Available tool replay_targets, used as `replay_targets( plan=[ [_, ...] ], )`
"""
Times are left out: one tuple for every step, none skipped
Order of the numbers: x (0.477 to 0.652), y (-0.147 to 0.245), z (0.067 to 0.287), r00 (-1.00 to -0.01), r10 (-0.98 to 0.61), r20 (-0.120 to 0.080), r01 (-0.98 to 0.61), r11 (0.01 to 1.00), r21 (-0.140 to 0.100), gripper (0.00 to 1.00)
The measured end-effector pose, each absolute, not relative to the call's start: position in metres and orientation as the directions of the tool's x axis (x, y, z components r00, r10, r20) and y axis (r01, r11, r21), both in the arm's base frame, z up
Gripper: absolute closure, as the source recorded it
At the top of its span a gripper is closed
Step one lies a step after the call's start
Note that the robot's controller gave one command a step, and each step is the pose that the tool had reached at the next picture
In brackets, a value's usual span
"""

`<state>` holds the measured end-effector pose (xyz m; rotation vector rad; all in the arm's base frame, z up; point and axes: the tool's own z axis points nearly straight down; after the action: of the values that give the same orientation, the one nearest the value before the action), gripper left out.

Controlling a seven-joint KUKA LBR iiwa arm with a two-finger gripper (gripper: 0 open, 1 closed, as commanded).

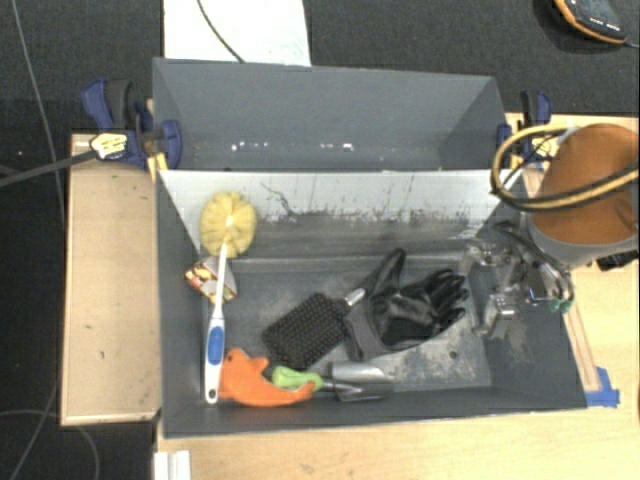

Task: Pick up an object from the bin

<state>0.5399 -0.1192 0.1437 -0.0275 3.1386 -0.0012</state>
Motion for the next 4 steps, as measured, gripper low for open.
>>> replay_targets(
  plan=[
    [0.540, -0.119, 0.144, -1.000, -0.018, -0.003, -0.018, 1.000, -0.001, 0.00],
    [0.528, -0.112, 0.072, -0.995, -0.095, -0.006, -0.095, 0.995, -0.002, 0.00],
    [0.547, -0.086, 0.071, -0.991, -0.132, -0.008, -0.132, 0.991, -0.002, 0.00],
    [0.545, -0.087, 0.071, -0.992, -0.129, -0.008, -0.129, 0.992, 0.000, 0.00]
  ],
)
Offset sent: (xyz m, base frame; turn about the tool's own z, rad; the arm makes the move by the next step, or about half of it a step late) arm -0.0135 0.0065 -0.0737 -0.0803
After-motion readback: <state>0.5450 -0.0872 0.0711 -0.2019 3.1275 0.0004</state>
